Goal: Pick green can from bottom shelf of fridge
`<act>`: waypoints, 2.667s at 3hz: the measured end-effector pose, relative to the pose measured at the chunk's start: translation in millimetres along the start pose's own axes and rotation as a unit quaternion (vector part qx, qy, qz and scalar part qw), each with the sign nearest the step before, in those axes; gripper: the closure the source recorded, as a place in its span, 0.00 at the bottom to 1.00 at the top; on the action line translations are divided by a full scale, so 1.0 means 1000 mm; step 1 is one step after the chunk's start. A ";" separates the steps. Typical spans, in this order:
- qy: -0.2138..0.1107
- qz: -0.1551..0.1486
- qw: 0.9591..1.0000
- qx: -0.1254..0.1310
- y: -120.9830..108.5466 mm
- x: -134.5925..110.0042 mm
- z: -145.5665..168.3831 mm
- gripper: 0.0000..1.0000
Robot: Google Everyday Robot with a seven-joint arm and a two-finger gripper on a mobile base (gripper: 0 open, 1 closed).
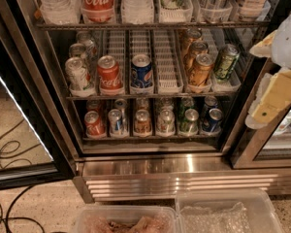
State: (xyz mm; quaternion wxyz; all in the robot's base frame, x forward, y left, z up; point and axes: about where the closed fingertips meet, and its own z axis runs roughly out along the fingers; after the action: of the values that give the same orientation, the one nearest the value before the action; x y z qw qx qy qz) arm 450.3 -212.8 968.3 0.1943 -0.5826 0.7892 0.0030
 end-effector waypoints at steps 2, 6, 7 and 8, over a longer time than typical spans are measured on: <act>-0.115 0.024 0.992 -0.051 -0.005 -0.013 0.044 0.00; -0.338 0.142 0.921 -0.130 0.067 -0.044 0.125 0.00; -0.347 0.147 0.915 -0.142 0.072 -0.053 0.126 0.00; -0.347 0.147 0.916 -0.142 0.072 -0.053 0.126 0.00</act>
Offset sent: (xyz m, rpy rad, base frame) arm 0.0167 0.0097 -0.0312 0.1748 0.0256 0.0313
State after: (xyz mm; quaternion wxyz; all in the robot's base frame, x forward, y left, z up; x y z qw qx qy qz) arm 435.0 -111.5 851.8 0.3684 -0.4438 0.7405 0.3450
